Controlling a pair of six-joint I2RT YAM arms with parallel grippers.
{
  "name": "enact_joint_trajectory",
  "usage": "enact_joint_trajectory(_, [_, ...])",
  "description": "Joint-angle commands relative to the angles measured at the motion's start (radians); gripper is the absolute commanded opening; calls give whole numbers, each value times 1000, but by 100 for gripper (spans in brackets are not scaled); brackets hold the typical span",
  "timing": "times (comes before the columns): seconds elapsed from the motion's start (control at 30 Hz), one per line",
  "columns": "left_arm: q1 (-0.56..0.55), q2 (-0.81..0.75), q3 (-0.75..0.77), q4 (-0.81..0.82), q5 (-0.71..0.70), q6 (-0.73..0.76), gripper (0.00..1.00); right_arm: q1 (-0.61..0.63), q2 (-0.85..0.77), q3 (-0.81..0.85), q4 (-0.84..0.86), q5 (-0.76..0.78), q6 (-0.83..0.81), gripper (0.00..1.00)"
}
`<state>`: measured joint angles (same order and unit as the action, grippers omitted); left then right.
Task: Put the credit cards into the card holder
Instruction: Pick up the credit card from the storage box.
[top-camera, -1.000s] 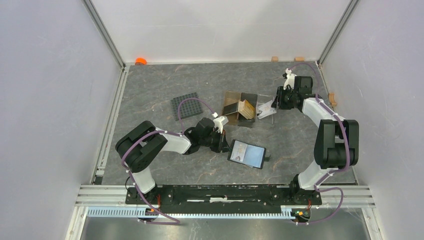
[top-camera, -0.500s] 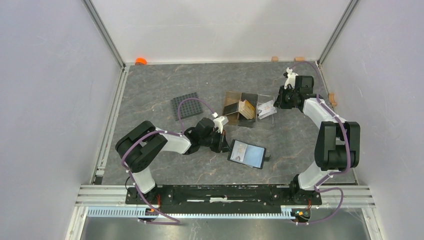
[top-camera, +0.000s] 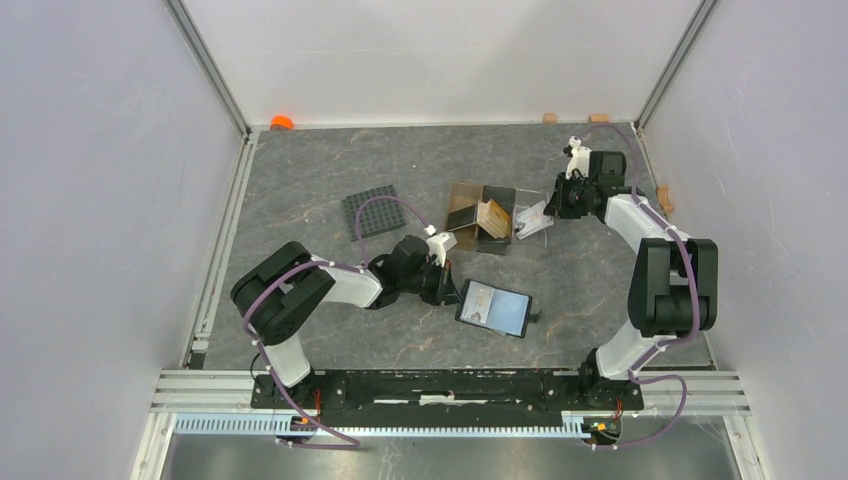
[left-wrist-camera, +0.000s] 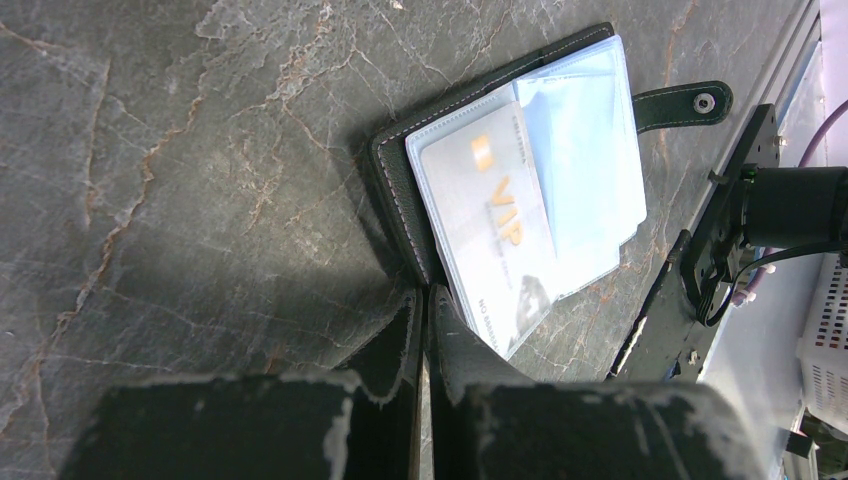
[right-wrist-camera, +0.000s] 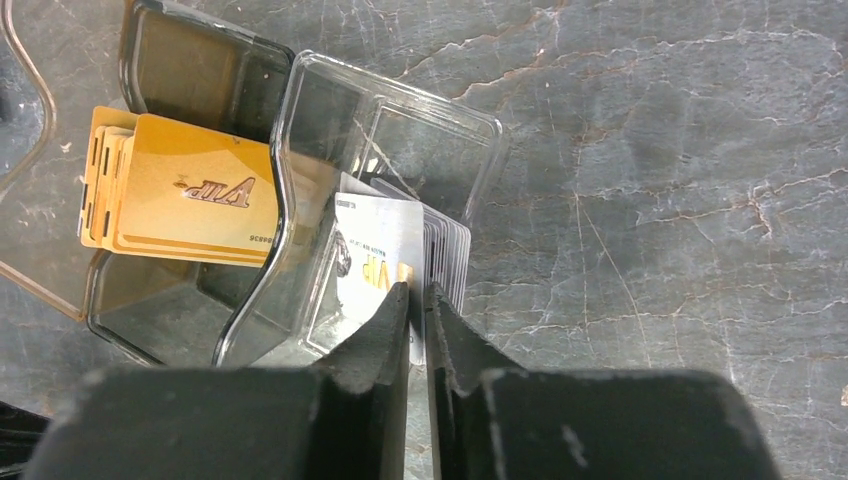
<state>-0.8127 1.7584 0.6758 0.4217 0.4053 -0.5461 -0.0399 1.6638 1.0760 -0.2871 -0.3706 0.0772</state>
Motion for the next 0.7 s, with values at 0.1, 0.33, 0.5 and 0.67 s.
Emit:
enact_joint_trajectory(0.1, [-2, 31, -14, -92, 1, 0, 2, 6, 6, 32, -14, -6, -24, 0])
enact_joint_trajectory(0.33, [-2, 4, -26, -92, -24, 6, 2, 6, -88, 33, 1, -68, 9, 0])
enact_joint_trajectory(0.5, [-2, -36, -43, -107, -67, 26, 2, 6, -178, 38, 10, -113, 42, 0])
enact_joint_trajectory(0.67, [0, -104, -79, -110, -109, 35, 11, 7, -263, 24, -2, -145, 62, 0])
